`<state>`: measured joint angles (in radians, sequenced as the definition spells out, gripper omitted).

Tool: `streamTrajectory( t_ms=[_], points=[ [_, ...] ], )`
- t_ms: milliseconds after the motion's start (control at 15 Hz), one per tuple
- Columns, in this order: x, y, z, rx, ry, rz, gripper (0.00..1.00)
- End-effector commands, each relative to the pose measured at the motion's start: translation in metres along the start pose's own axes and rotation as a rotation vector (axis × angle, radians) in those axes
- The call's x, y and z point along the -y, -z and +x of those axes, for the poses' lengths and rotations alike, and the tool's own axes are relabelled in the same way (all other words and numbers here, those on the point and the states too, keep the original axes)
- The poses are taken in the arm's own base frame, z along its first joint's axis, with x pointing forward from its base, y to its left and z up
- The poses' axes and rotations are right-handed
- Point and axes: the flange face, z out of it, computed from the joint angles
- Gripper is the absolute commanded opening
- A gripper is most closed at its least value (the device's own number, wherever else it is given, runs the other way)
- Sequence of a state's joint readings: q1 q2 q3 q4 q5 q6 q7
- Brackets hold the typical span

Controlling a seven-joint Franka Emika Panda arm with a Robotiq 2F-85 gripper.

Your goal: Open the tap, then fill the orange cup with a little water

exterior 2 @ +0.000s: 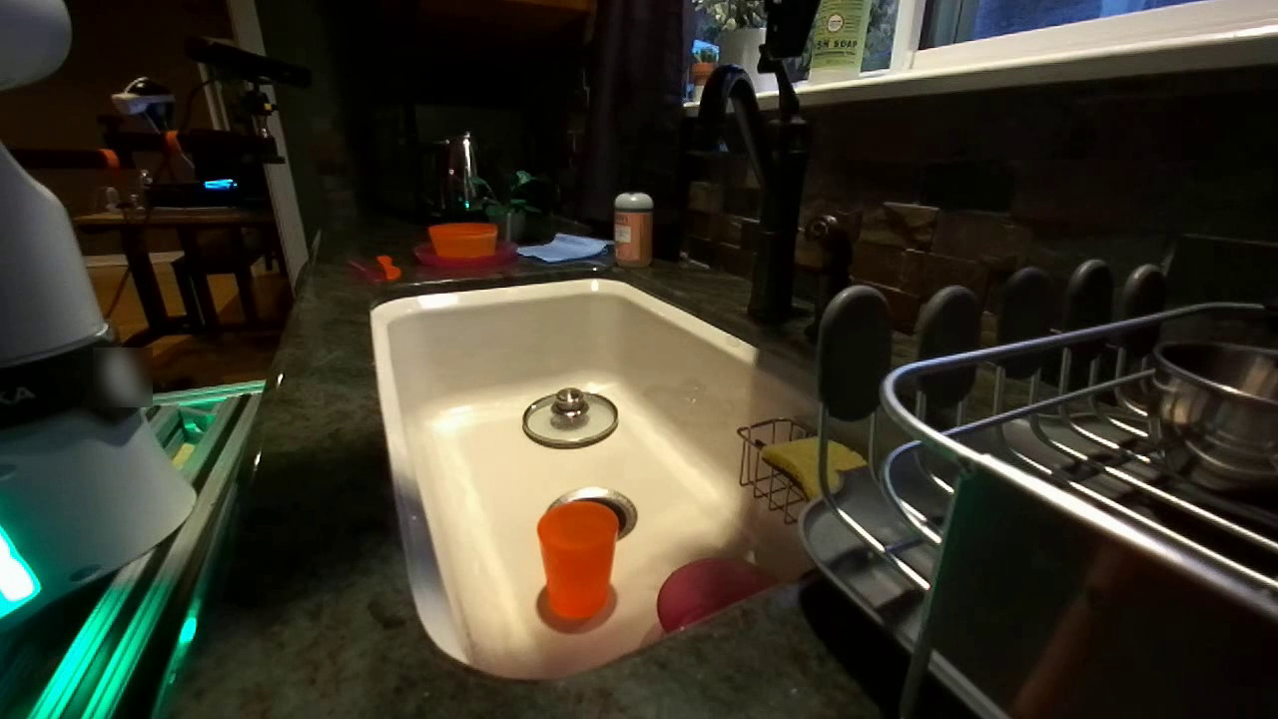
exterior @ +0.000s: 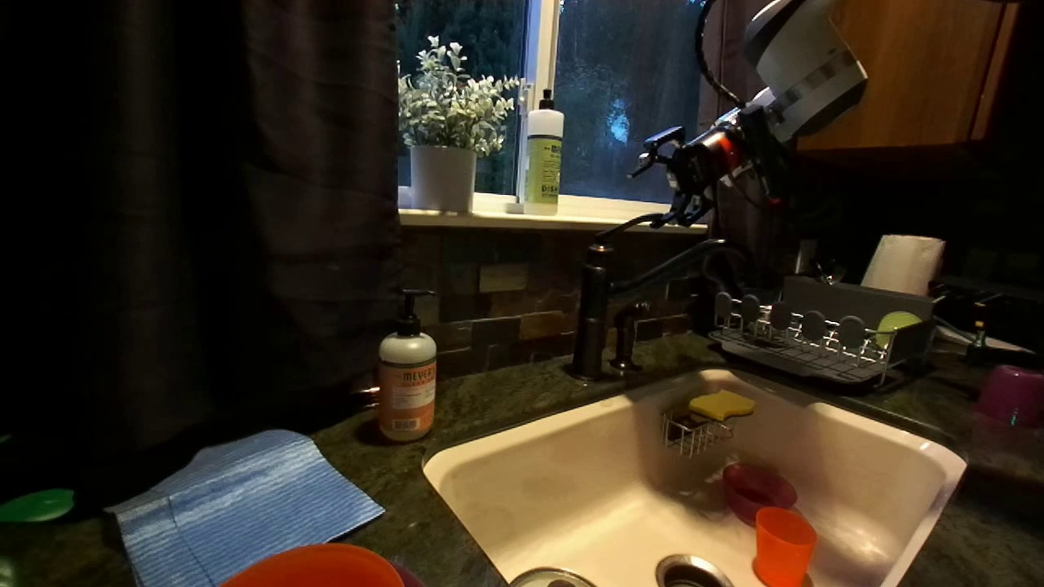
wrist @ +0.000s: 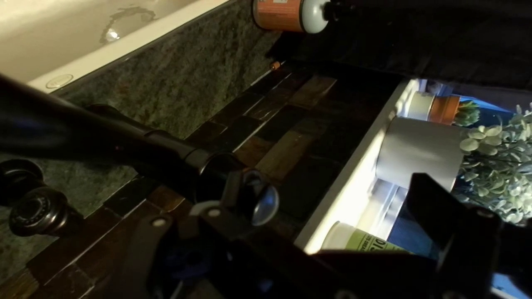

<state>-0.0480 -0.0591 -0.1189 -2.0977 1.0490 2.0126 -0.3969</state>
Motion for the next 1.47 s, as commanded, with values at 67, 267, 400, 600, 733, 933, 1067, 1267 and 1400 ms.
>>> streamTrajectory(
  t_ms=[67,267,400,600,733,933,1067,1267,1400],
  points=[
    [0.0028,0.0013,0.0020,-0.001,0.019,0.036,1.00],
    [0.0065,0.0031,0.0017,-0.014,0.051,0.040,1.00],
    [0.0072,0.0033,0.0012,-0.016,0.072,0.037,1.00],
    [0.0057,0.0032,0.0014,-0.014,0.080,0.038,1.00],
    [0.0073,0.0041,0.0009,-0.020,0.095,0.047,1.00],
    [0.0102,0.0059,0.0010,-0.034,0.115,0.073,1.00],
    [0.0106,0.0064,0.0012,-0.038,0.124,0.079,1.00],
    [0.0055,0.0048,0.0021,-0.022,0.087,0.062,1.00],
    [0.0063,0.0061,0.0025,-0.024,0.091,0.076,1.00]
  ],
)
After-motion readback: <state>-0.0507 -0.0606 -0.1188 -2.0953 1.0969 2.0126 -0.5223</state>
